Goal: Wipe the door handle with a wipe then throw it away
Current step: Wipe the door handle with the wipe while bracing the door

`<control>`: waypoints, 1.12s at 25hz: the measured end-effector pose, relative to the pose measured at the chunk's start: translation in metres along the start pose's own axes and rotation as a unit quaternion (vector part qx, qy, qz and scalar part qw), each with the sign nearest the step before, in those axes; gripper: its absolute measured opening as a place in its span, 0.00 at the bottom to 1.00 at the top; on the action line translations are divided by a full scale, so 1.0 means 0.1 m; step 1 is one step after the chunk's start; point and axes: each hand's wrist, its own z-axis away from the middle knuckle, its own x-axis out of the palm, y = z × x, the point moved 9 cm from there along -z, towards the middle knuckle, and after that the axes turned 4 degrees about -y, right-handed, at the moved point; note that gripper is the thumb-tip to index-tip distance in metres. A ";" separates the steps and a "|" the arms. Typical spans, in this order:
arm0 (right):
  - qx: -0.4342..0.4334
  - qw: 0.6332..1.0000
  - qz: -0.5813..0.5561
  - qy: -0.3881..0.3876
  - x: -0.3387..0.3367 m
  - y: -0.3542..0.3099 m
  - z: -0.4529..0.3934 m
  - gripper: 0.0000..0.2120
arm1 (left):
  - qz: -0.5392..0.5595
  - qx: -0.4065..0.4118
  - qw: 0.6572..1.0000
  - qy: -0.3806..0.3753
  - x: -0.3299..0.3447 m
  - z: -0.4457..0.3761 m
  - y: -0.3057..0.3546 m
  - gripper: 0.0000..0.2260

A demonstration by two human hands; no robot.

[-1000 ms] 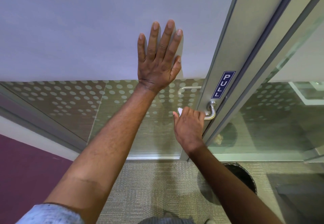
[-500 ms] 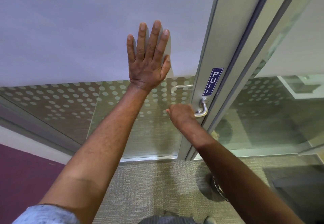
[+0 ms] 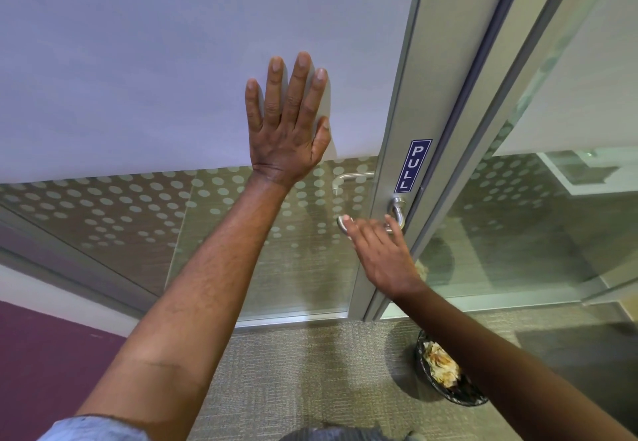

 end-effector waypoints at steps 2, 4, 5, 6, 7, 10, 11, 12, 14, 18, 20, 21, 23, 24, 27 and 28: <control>0.062 0.998 -0.020 -0.003 0.02 0.28 0.17 0.28 | 0.000 0.000 1.000 0.008 -0.01 0.00 0.00 0.27; 0.143 0.986 -0.081 0.022 -0.02 0.49 0.29 0.27 | 0.001 0.000 1.000 0.015 0.00 0.01 -0.01 0.27; 0.187 0.973 -0.129 0.050 -0.05 0.56 0.33 0.25 | 0.001 -0.001 1.000 0.016 0.00 0.02 -0.01 0.27; 0.230 0.950 -0.196 0.083 -0.06 0.61 0.35 0.22 | 0.002 -0.002 1.000 0.014 0.00 0.02 -0.01 0.27; 0.271 0.911 -0.289 0.117 -0.06 0.68 0.35 0.20 | 0.003 -0.003 1.000 0.012 0.00 0.01 0.00 0.27; 0.390 0.718 -0.536 0.210 0.05 0.94 0.32 0.10 | 0.003 -0.002 1.000 0.002 0.00 0.00 -0.01 0.27; 0.424 0.672 -0.560 0.235 0.06 1.01 0.33 0.07 | 0.003 -0.003 1.000 0.001 0.00 0.00 -0.01 0.27; 0.448 0.641 -0.572 0.250 0.07 1.07 0.33 0.06 | 0.004 -0.004 1.000 0.001 0.00 0.00 -0.01 0.27; 0.465 0.607 -0.590 0.259 0.08 1.11 0.32 0.05 | 0.001 -0.005 1.000 0.000 0.01 0.00 -0.01 0.27; 0.495 0.536 -0.629 0.267 0.20 1.08 0.34 0.04 | 0.001 -0.001 1.000 0.005 0.00 0.00 0.00 0.27; 0.515 0.434 -0.696 0.250 0.40 1.04 0.36 0.04 | 0.003 -0.004 1.000 0.008 0.00 0.00 -0.01 0.27; 0.520 0.393 -0.719 0.240 0.48 1.03 0.37 0.03 | 0.004 -0.005 1.000 0.007 0.01 0.01 -0.01 0.27; 0.526 0.417 -0.699 0.247 0.43 1.07 0.37 0.04 | -0.005 -0.002 1.000 0.004 0.01 0.00 0.00 0.27; 0.520 0.473 -0.664 0.255 0.32 1.09 0.36 0.04 | -0.007 -0.001 1.000 0.006 0.00 -0.01 0.01 0.27; 0.464 0.660 -0.543 0.233 0.00 1.06 0.26 0.02 | -0.008 -0.001 1.000 0.012 0.01 0.00 0.01 0.27; 0.451 0.708 -0.500 0.213 -0.05 1.02 0.21 0.02 | -0.013 -0.002 1.000 0.013 0.00 0.00 0.00 0.27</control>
